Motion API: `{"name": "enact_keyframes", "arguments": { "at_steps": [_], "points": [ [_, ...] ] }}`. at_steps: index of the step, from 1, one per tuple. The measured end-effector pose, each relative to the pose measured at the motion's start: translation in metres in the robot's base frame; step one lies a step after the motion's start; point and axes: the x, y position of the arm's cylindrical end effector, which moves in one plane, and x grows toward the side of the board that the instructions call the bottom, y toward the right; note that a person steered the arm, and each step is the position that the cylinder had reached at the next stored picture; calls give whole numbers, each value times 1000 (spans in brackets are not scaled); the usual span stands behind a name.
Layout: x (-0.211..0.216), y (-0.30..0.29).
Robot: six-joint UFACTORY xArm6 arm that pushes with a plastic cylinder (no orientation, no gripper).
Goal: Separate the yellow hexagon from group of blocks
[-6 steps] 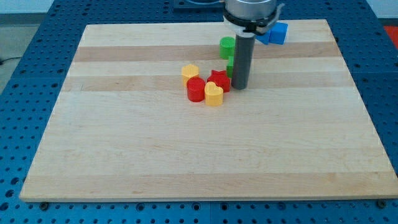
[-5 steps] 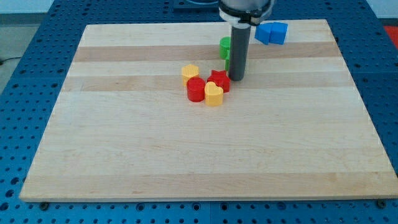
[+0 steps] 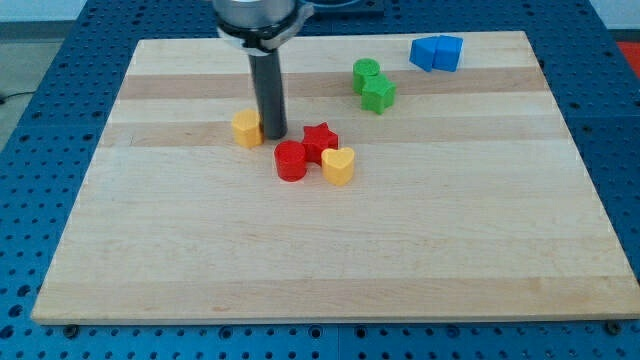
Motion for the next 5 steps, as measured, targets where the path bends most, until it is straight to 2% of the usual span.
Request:
{"name": "enact_keyframes", "arguments": {
  "at_steps": [1, 2, 4, 5],
  "points": [
    [11, -13],
    [-4, -5],
    [-16, 82],
    [12, 79]
  ]
}}
